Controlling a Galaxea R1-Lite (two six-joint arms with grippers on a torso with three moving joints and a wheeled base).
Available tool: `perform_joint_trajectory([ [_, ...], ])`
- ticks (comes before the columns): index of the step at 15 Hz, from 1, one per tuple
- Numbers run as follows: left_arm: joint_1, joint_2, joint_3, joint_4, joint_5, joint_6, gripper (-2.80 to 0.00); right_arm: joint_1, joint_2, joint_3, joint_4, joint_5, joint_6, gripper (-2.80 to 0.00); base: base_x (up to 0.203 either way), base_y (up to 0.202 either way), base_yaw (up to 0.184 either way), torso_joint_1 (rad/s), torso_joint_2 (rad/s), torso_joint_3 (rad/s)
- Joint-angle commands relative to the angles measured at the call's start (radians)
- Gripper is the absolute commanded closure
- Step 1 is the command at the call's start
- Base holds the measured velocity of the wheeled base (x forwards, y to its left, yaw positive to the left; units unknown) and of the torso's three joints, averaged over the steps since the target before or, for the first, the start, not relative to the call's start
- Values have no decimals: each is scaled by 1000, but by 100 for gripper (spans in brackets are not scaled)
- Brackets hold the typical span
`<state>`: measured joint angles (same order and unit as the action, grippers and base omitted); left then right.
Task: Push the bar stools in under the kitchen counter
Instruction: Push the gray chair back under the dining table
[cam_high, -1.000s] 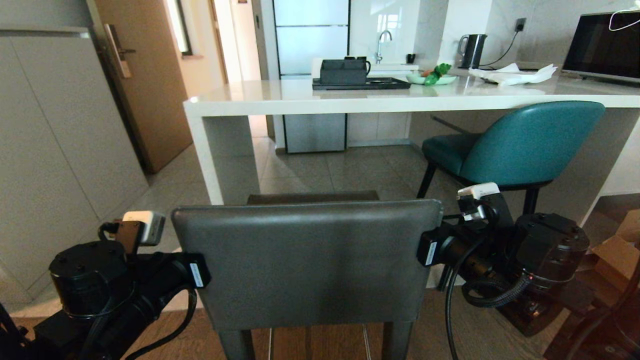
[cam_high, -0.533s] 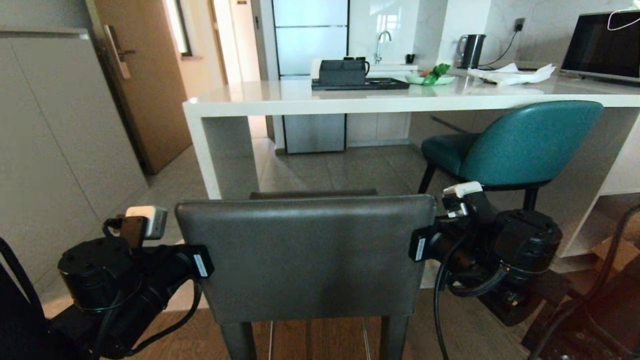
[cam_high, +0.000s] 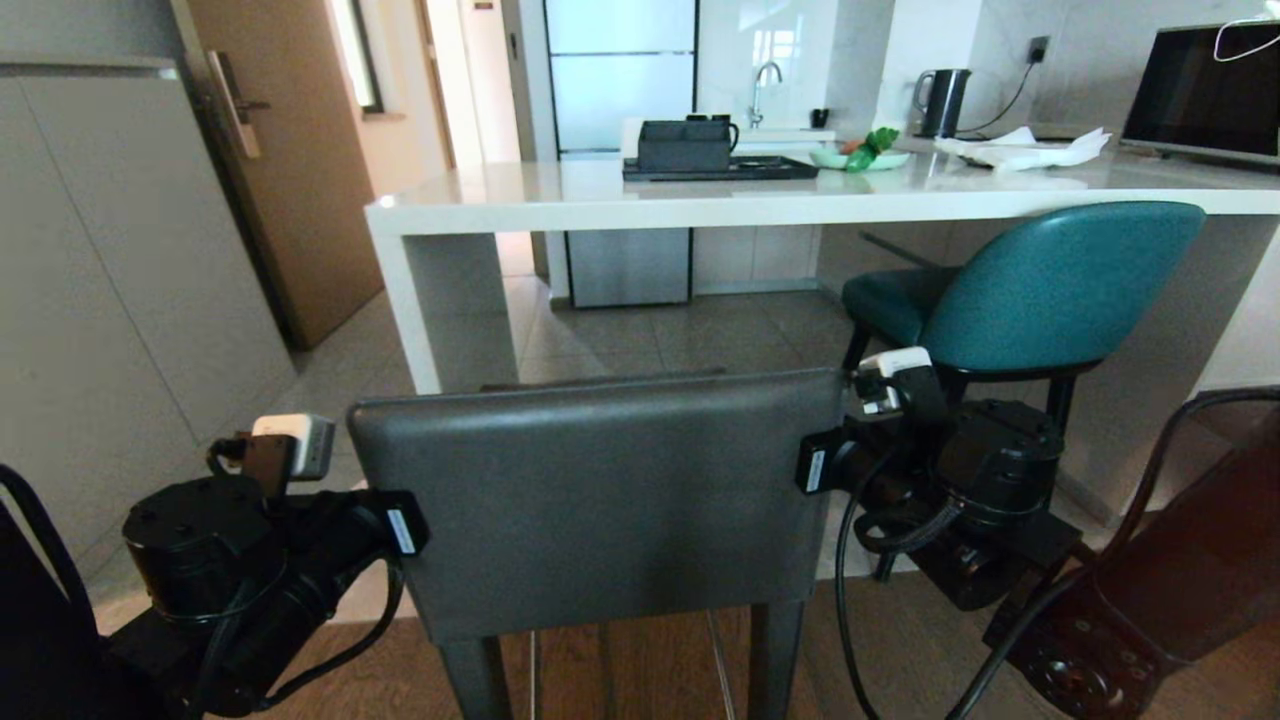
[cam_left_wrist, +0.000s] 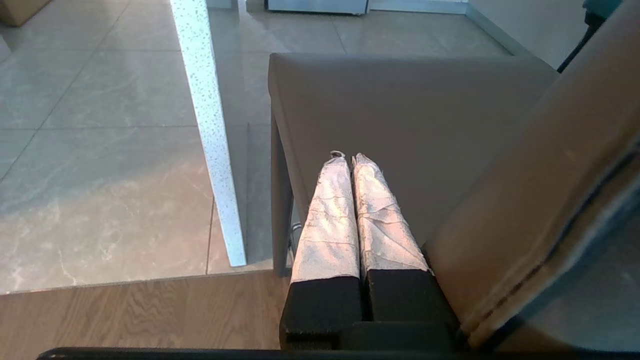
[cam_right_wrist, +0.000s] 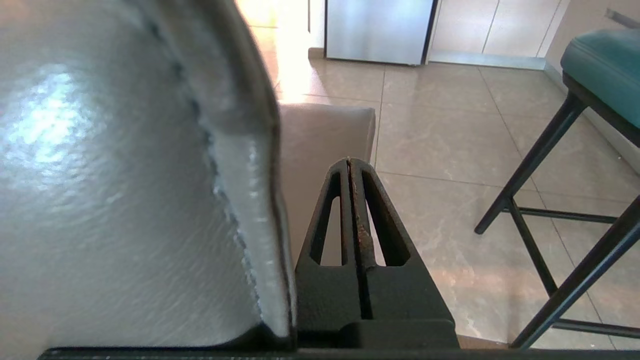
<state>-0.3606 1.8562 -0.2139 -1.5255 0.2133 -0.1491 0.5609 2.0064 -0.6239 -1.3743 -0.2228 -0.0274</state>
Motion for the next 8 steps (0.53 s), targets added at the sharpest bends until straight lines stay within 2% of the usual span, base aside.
perform_joint_trajectory([
  [1,-13,30,-1,-5,2,-2,0,-9,43,-39,0,2,-2,0,0,0,0,0,0,0],
  [4,-14,63,-38,-5,8,-1,0,-56,76,-54,-2,10,-3,0,0,0,0,0,0,0],
  [8,-6,146,-112,-5,6,8,0,-50,52,-6,-24,14,0,0,0,0,0,0,0,0],
])
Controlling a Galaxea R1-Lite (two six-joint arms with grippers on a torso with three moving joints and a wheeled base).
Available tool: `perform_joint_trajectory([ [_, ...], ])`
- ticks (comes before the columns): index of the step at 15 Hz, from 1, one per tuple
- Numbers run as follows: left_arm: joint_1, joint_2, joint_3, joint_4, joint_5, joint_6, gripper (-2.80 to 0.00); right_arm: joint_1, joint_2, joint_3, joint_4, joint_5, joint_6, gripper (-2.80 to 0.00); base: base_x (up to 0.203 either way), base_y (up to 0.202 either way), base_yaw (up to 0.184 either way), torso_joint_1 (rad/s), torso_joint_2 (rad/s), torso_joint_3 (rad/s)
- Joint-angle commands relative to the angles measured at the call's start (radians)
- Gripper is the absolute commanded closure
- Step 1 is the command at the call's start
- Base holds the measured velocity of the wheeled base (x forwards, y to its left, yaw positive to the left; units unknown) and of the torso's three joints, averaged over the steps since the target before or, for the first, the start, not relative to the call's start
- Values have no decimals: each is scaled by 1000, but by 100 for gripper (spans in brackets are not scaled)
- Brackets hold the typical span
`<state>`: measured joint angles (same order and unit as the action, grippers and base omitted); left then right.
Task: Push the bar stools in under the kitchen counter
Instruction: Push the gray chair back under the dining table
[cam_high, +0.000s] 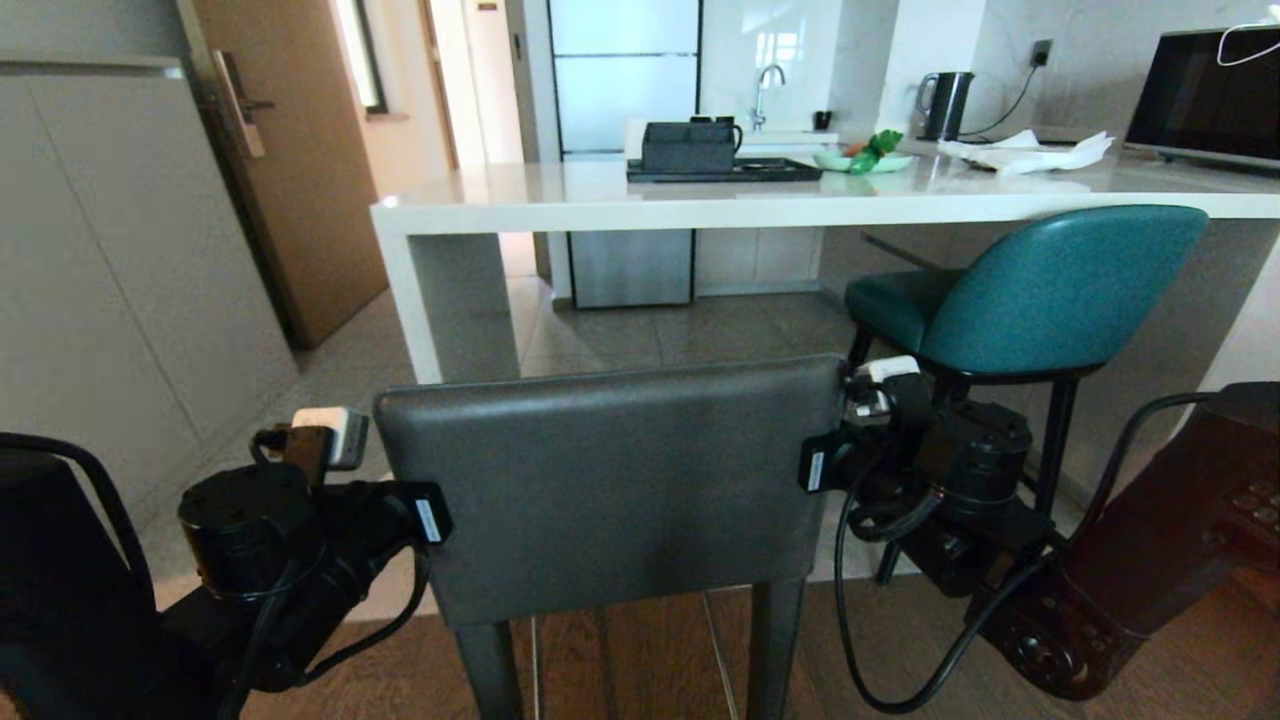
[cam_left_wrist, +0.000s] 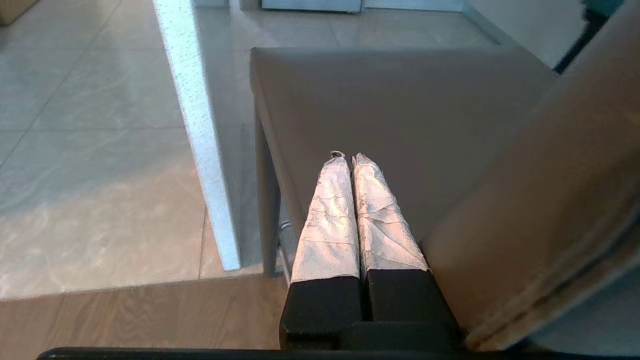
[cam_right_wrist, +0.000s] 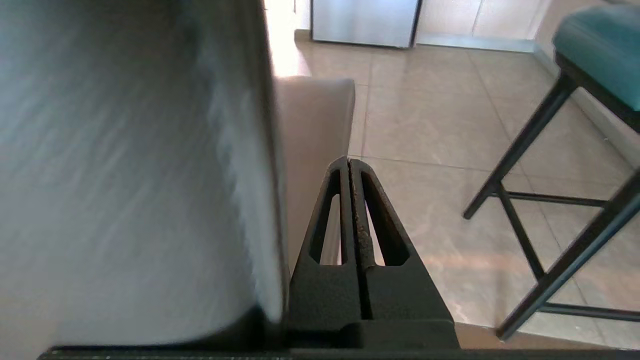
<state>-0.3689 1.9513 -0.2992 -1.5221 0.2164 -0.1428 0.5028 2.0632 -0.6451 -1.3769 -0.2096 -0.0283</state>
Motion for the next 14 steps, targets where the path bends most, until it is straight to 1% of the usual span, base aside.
perform_joint_trajectory([
  [1,4,71,-45,-8,3,7,0,17,-5,20,-29,2,-1,0,0,0,0,0,0,0],
  [3,12,107,-89,-8,3,13,0,17,1,10,-30,5,-1,0,0,0,0,0,0,0],
  [6,16,147,-143,-8,3,44,0,-7,26,-14,-30,27,1,0,0,0,0,0,0,0],
  [9,14,142,-187,-8,8,45,0,-31,53,-67,-30,40,-1,0,0,0,0,0,0,0],
  [11,22,130,-187,-8,9,51,0,-32,60,-87,-28,41,-6,0,0,0,0,0,0,0],
  [13,39,141,-157,-8,8,107,0,-32,61,-88,-28,41,-10,0,0,0,0,0,0,0],
  [14,39,142,-155,-8,6,109,0,-32,62,-86,-28,41,-10,0,0,0,0,0,0,0],
])
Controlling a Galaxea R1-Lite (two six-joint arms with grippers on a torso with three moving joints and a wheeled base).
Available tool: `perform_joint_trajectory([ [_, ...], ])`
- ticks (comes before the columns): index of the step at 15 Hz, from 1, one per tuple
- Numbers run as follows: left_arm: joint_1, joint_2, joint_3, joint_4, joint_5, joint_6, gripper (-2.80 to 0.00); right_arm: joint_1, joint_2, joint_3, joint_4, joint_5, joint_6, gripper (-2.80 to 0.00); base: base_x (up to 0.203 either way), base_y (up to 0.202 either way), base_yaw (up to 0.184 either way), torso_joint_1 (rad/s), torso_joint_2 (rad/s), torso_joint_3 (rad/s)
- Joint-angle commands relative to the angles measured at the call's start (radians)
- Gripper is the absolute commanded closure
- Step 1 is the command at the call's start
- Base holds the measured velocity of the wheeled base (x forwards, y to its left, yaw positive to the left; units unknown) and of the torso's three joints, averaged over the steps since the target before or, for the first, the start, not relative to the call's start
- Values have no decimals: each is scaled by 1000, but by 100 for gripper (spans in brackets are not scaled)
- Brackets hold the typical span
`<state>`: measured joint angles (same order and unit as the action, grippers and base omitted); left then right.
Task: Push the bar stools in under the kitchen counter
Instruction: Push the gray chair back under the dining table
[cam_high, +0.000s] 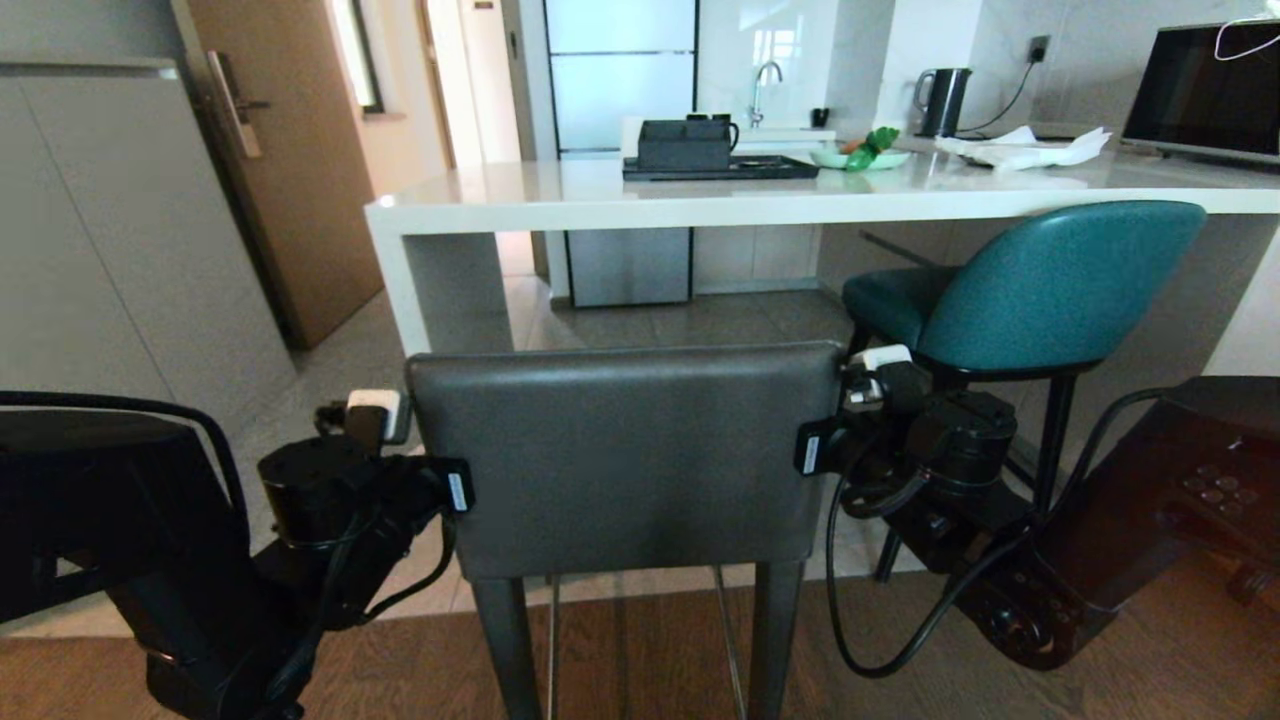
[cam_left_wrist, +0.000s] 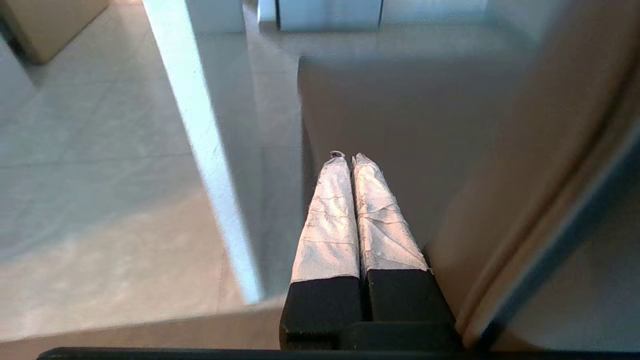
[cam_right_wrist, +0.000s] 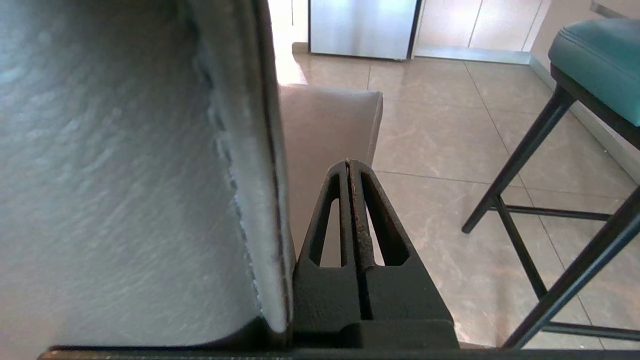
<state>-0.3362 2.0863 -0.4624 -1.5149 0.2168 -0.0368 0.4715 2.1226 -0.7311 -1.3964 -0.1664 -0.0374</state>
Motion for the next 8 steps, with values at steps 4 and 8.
perform_joint_trajectory([
  [4,8,6,11,-15,7,5,0,-1,2,3,-9,-2,-3,0,0,0,0,0,0,0],
  [8,8,6,14,-15,7,4,0,-1,7,10,-10,-4,-4,0,55,0,0,-4,1,5],
])
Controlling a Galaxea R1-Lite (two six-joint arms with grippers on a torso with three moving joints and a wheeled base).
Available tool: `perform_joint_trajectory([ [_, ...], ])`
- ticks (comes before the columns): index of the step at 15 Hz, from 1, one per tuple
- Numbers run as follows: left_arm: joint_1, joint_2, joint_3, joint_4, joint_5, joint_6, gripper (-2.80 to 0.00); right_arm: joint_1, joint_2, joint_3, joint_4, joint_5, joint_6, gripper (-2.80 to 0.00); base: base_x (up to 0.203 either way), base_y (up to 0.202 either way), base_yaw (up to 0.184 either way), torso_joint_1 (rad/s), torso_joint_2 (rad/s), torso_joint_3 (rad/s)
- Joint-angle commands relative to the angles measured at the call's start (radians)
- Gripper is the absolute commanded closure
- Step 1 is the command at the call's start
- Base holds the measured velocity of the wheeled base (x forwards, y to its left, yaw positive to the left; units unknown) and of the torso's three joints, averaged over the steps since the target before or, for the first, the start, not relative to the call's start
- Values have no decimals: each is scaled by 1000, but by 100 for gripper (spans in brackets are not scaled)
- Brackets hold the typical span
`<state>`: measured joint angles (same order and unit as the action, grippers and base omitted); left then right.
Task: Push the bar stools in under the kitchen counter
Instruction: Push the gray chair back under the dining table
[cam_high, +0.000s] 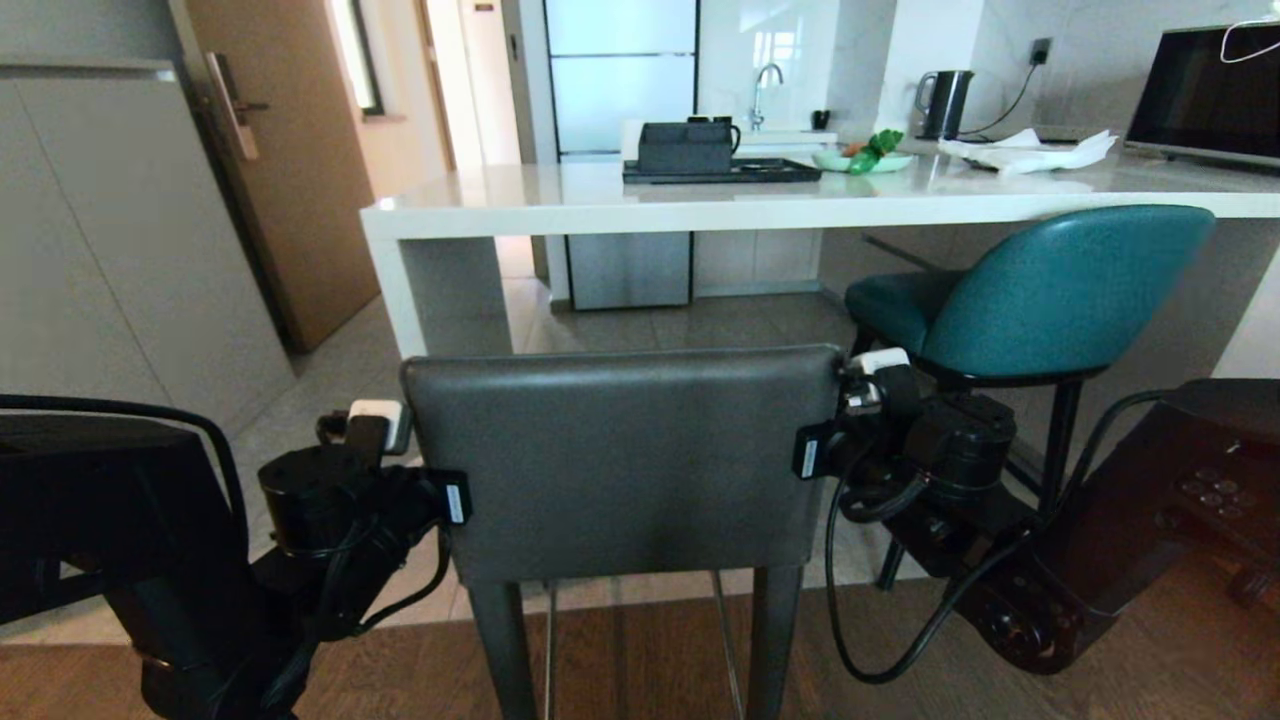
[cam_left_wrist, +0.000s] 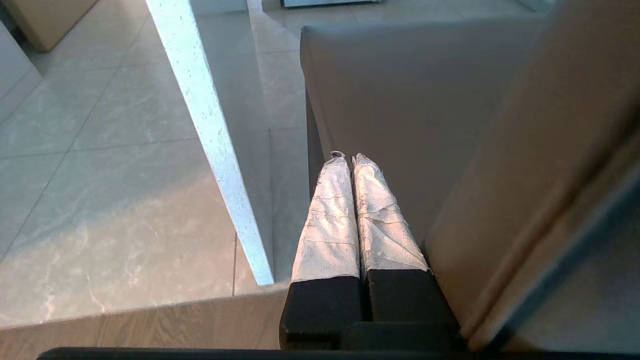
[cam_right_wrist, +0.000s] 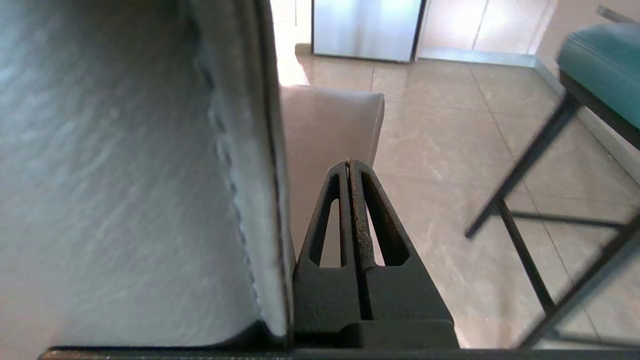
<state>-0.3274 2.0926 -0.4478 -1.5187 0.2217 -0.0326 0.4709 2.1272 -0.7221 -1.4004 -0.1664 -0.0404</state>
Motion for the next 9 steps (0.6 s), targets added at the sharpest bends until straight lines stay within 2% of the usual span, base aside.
perform_joint_trajectory([
  [1,-1,-3,0,-11,2,0,0,0,2,1,-6,-4,-1,0,178,0,5,10,2,2],
  [9,0,-8,-2,-11,2,0,0,0,-3,1,-6,-4,-4,0,191,0,1,3,4,3],
])
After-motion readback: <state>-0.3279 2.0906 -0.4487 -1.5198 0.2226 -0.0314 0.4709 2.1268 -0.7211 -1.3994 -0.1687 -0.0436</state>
